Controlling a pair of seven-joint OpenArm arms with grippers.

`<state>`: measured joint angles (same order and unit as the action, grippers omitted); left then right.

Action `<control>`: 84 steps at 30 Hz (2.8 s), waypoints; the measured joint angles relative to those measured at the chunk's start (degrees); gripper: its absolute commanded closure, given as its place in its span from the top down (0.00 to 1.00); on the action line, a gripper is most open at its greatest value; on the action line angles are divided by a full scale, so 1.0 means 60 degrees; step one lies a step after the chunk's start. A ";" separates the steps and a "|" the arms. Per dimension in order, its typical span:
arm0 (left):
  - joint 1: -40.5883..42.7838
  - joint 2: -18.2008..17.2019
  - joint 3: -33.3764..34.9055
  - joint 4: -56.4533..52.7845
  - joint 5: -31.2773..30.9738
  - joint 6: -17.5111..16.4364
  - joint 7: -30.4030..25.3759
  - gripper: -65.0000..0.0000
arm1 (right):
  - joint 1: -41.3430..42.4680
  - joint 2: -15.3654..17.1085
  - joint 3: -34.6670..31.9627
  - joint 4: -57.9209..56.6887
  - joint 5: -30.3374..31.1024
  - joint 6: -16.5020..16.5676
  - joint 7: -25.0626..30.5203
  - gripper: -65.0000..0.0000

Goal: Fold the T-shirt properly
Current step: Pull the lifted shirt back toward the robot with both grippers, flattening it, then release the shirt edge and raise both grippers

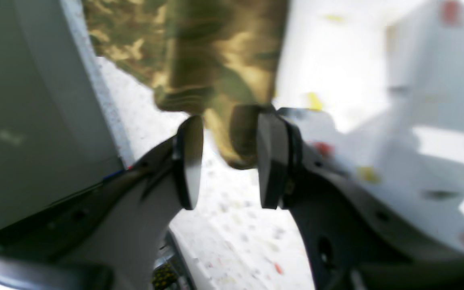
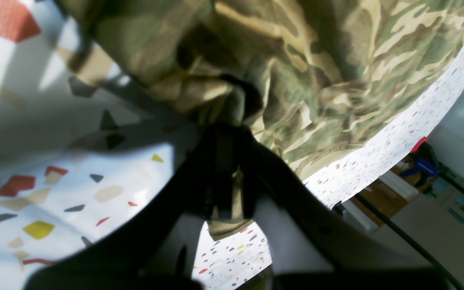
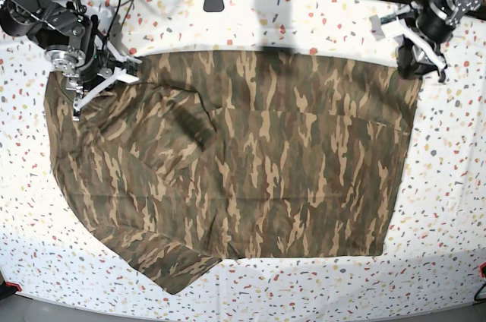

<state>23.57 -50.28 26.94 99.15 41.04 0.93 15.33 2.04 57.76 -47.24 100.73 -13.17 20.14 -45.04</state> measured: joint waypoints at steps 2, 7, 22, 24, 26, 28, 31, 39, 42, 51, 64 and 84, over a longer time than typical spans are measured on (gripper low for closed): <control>-0.0288 0.0033 0.0000 -0.0215 -0.0091 -0.0011 -0.0131 0.34 | 0.0004 0.0000 0.0000 0.0000 0.0000 0.0004 0.0000 0.00; -0.0608 0.0022 -0.0018 -0.0532 -0.0816 -0.0699 -0.0277 0.34 | 0.0000 -0.0091 0.0000 0.0000 -0.0025 0.0000 -0.0011 0.00; -0.0106 0.0018 -0.0040 -0.0517 -0.0750 -0.0699 -0.0874 0.34 | 0.0004 -0.0182 0.0000 0.0000 -0.0109 0.0000 -0.0004 0.00; -0.0375 0.0055 -0.0033 -0.0535 -0.0838 -0.0820 -0.0969 0.34 | 0.0004 -0.0182 0.0000 0.0000 -0.0109 0.0000 -0.0004 0.00; -0.0634 0.0251 -0.0036 -0.0572 -0.1071 -0.0841 -0.0951 0.34 | 0.0000 -0.0182 0.0000 0.0000 -0.0109 -0.0004 -0.0004 0.00; -0.0812 0.0484 -0.0036 -0.0572 -0.1395 -0.0834 -0.0929 0.34 | 0.0004 -0.0186 0.0000 0.0000 -0.0113 -0.0004 -0.0004 0.00; -0.0856 0.0688 -0.0033 -0.0572 -0.1461 -0.0958 -0.0772 0.27 | 0.0004 -0.0182 0.0000 0.0000 -0.0106 -0.0004 -0.0011 0.00; -0.0831 0.0688 -0.0033 -0.0572 -0.1501 -0.1166 0.0233 0.00 | 0.0000 -0.0182 0.0000 0.0000 -0.0106 -0.0004 0.0051 0.00; -0.0769 0.0688 -0.0033 -0.0568 -0.1494 -0.1158 0.0597 0.00 | 0.0000 -0.0186 0.0000 0.0000 -0.0102 -0.0004 0.0073 0.00; 0.0616 0.0568 -0.0055 -0.0532 -0.0732 -0.0747 0.1089 0.00 | -0.0025 -0.0175 0.0000 0.0714 -0.0033 -0.0007 0.0022 0.00; 0.1945 0.0576 -0.0055 -0.0503 0.0761 0.0284 0.1803 0.00 | -0.1534 0.0499 0.0029 0.0903 -0.0069 0.0000 -0.0047 0.00; 0.2973 0.0572 -0.0058 -0.0339 0.2025 0.1107 0.2484 0.00 | -0.2732 0.0619 0.0069 0.1534 -0.0353 -0.0153 -0.0517 0.00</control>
<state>41.41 -46.85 26.59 97.12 53.19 7.57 30.24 -14.35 61.47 -46.83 109.93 -15.29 19.22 -48.14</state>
